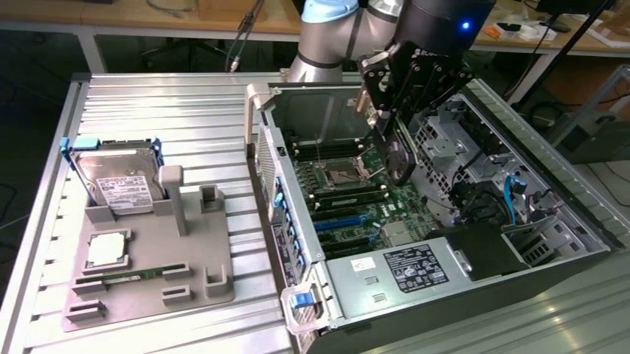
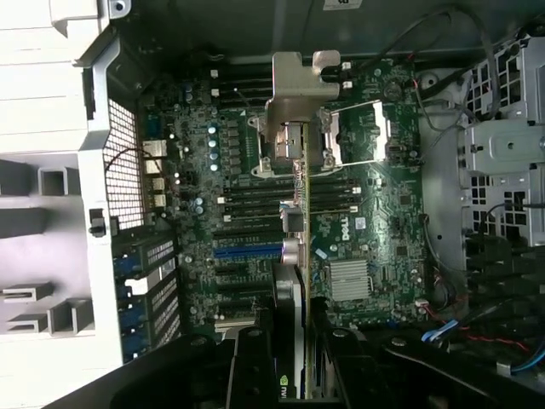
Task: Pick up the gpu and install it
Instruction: 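Pick up the gpu and move the gpu toward the slot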
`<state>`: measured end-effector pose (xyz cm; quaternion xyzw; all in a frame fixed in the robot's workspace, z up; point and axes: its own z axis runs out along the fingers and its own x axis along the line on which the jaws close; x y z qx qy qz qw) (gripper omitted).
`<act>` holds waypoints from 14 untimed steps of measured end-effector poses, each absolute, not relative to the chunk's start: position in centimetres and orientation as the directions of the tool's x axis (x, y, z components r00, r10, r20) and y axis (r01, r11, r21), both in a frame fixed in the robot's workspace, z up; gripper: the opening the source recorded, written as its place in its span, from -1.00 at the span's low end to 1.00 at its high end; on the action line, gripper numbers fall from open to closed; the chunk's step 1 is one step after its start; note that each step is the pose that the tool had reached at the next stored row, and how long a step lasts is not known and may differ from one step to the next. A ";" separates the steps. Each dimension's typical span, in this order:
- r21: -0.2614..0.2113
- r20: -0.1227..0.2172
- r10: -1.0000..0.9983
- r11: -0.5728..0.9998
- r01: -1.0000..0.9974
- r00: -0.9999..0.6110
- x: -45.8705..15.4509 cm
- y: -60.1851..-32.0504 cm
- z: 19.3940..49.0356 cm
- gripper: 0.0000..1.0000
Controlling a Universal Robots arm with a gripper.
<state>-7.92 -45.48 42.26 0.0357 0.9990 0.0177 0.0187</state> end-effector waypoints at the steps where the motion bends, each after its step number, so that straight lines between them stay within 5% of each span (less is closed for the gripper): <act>1: 0.037 -0.036 0.072 0.997 0.071 -0.997 -7.8 -45.5 42.3 -0.46; 14: 0.037 -0.036 0.072 0.997 0.071 -0.997 -5.8 -45.5 42.3 -0.46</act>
